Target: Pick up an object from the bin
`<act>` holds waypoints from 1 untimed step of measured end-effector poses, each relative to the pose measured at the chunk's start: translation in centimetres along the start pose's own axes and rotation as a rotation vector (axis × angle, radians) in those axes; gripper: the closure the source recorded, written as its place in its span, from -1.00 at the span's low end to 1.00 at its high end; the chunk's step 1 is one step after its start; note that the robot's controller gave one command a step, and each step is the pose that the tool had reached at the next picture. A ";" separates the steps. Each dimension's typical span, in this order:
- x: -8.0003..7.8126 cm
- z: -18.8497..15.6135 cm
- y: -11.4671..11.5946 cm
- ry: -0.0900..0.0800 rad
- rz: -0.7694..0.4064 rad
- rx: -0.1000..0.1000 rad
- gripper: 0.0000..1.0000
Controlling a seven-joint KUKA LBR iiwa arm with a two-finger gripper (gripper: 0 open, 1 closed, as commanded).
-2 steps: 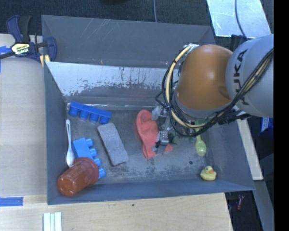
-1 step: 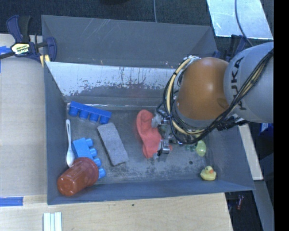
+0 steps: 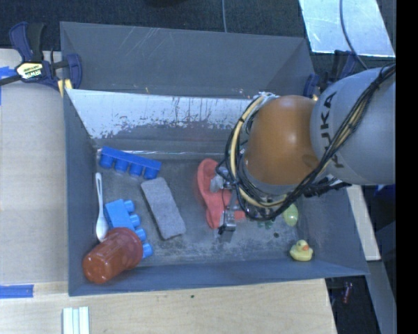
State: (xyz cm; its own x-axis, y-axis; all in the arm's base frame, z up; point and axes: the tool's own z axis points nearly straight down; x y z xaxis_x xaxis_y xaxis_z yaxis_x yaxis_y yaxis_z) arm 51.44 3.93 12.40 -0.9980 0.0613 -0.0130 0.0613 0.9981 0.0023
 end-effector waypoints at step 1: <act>-4.3 4.7 -2.4 -0.004 0.078 0.001 -1.00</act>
Offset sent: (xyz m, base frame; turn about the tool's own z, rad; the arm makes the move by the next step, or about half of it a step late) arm 0.0254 -0.0476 -0.0456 0.0677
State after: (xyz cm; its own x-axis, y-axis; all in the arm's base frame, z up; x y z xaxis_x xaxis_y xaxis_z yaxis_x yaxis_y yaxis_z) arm 55.59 1.26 7.76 -0.9902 0.1389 -0.0170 0.1388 0.9903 0.0020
